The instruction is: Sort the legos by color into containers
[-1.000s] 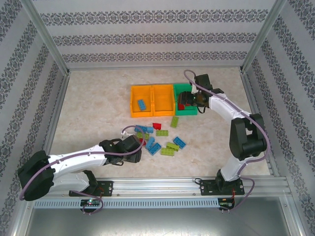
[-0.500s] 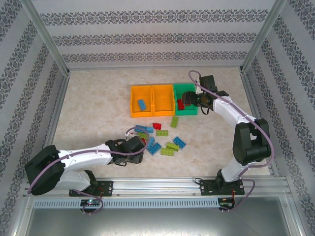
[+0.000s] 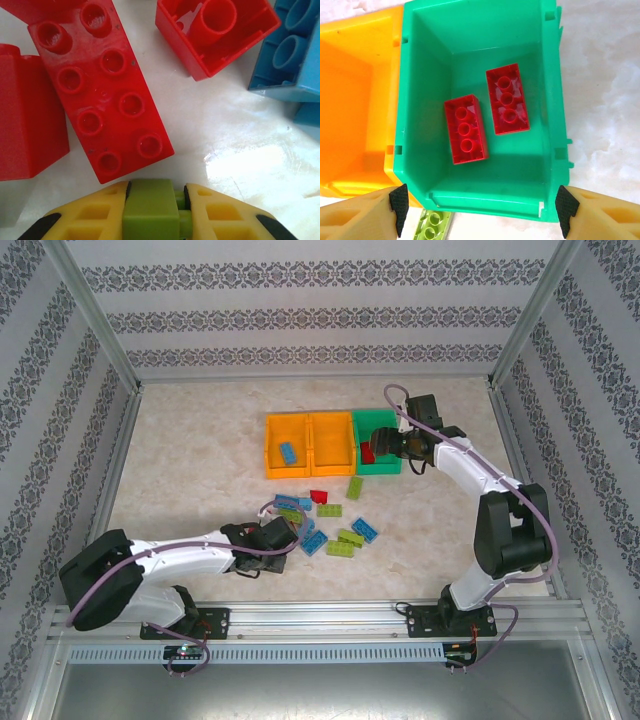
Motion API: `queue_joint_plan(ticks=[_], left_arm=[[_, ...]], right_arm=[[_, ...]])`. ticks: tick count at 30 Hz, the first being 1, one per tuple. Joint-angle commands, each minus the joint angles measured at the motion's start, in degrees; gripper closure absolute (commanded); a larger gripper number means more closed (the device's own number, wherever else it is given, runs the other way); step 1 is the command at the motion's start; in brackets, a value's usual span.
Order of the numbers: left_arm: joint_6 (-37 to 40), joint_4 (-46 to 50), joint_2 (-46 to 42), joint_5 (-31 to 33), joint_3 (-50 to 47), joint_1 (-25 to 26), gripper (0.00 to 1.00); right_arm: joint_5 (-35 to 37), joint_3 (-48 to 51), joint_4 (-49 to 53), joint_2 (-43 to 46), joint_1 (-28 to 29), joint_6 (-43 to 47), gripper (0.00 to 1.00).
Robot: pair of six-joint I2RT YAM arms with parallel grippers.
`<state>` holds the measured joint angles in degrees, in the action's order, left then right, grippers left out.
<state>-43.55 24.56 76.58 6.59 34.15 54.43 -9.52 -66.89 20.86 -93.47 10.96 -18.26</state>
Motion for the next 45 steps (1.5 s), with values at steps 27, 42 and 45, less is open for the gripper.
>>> queue_joint_plan(ticks=[27, 42, 45], left_arm=[[24.3, -2.8, 18.9, -12.9, 42.5, -18.2, 0.80], [27.3, 11.2, 52.7, -13.5, 83.1, -22.9, 0.72], [27.0, 12.3, 54.8, -11.3, 84.9, -22.9, 0.66]], right_arm=[[1.0, 21.4, -3.9, 16.9, 8.1, -1.3, 0.21], [2.6, 22.8, -8.3, 12.3, 13.2, -10.3, 0.22], [3.0, 21.4, -9.5, 9.5, 15.2, -12.6, 0.22]])
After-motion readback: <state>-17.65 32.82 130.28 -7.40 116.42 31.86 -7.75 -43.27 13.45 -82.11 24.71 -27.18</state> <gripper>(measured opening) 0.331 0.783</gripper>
